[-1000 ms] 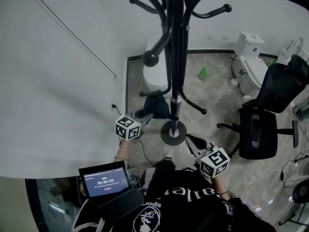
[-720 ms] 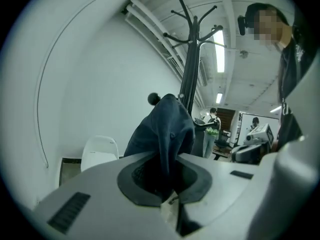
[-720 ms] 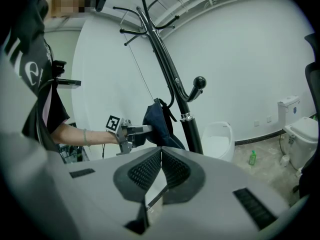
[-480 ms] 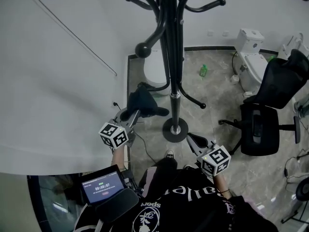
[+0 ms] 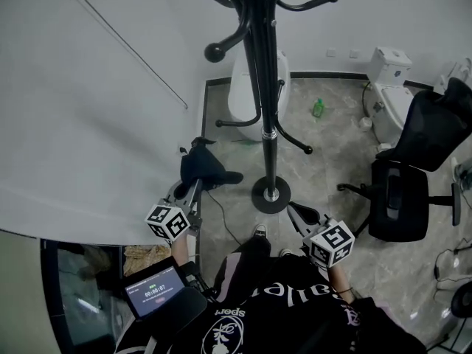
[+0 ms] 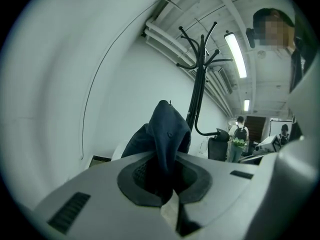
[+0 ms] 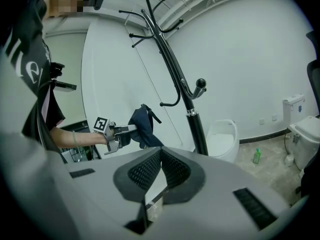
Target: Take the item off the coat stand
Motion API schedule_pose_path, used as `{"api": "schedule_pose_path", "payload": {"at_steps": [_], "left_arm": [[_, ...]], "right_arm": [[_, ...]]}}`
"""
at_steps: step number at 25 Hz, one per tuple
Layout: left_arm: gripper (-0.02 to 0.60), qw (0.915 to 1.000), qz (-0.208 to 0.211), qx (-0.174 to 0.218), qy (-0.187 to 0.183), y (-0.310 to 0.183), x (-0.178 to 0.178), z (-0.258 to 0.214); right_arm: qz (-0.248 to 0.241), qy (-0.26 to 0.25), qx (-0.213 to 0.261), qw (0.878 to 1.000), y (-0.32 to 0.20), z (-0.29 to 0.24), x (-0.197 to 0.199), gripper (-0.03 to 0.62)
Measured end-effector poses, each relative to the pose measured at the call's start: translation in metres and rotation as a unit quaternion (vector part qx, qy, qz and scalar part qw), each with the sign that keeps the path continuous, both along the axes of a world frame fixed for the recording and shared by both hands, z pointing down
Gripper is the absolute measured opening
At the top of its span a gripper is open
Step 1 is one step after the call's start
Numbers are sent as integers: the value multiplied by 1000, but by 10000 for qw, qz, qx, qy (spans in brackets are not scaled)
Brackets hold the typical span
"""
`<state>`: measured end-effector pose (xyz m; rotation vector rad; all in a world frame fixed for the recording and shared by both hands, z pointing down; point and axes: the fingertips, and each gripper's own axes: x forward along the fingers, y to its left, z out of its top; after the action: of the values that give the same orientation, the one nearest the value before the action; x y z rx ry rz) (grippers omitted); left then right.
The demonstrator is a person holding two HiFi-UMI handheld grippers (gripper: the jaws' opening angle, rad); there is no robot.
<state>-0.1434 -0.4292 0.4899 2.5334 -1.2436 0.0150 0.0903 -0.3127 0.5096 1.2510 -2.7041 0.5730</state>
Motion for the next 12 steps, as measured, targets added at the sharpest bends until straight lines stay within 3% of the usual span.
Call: {"api": "schedule_pose_path", "payload": {"at_steps": [6,12], "left_arm": [[21,9991,-237,-211,-272,63,7,16],[21,9968,-736,-322,4,127,10,27]], "right_arm": [[-389,-36,-29,9992,31,4,4,17],[-754,-106,-250,9968,71,26,6,17]]}}
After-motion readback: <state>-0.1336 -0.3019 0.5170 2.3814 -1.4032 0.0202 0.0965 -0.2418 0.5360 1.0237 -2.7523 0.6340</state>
